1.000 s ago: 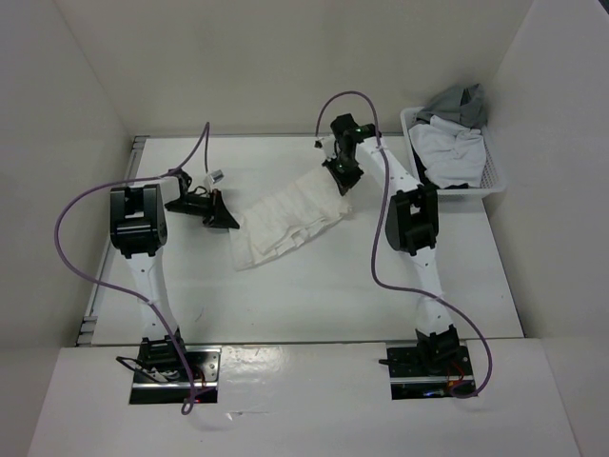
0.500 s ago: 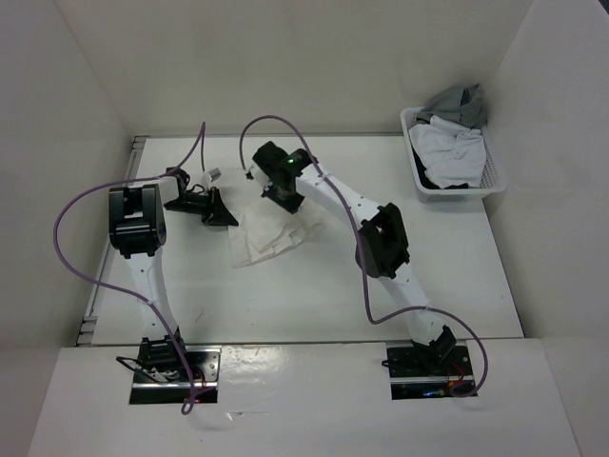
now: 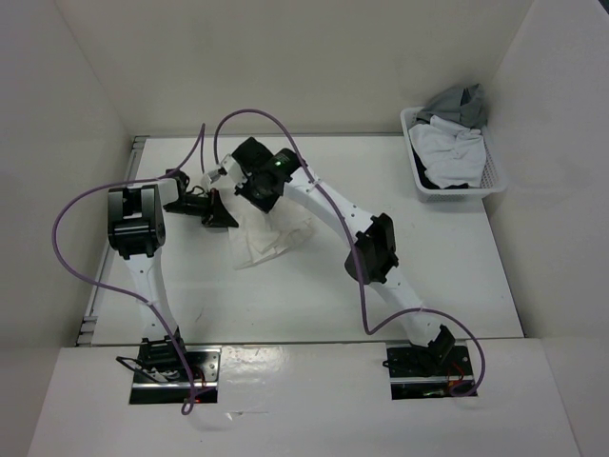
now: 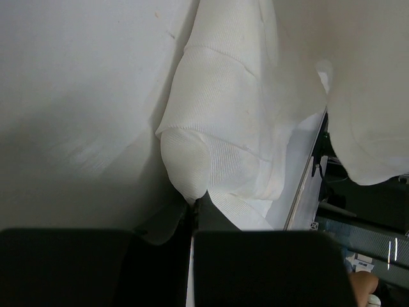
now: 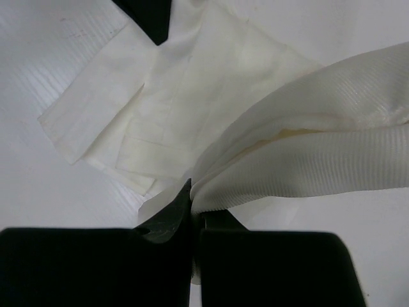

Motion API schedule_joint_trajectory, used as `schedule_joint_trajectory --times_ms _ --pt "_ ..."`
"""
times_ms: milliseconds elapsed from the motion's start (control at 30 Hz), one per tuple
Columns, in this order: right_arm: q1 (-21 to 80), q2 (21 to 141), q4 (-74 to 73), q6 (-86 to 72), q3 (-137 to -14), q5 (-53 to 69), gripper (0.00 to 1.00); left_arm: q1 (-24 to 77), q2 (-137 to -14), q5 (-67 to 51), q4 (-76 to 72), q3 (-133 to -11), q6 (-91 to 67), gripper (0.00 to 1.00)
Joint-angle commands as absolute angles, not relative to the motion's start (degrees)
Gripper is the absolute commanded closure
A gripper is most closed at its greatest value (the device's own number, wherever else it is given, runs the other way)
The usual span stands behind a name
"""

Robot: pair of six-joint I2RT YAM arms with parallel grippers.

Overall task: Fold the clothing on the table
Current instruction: Fold the skirt

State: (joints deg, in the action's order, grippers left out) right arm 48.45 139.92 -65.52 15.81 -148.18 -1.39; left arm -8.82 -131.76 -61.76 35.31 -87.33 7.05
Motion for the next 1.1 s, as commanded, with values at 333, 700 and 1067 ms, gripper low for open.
schedule_joint_trajectory --times_ms 333,700,1067 --pt "52.5 145.0 -67.1 14.8 -152.4 3.5 1.00 -8.5 -129.4 -58.8 34.6 -85.9 8.1 1.00" --pt "53.0 147.5 -67.1 13.2 -156.3 4.0 0.62 -8.5 -129.4 -58.8 34.6 -85.3 8.6 1.00" --pt "53.5 145.2 -70.4 15.9 -163.8 19.8 0.35 -8.5 -128.9 -58.8 35.2 -85.3 8.6 1.00"
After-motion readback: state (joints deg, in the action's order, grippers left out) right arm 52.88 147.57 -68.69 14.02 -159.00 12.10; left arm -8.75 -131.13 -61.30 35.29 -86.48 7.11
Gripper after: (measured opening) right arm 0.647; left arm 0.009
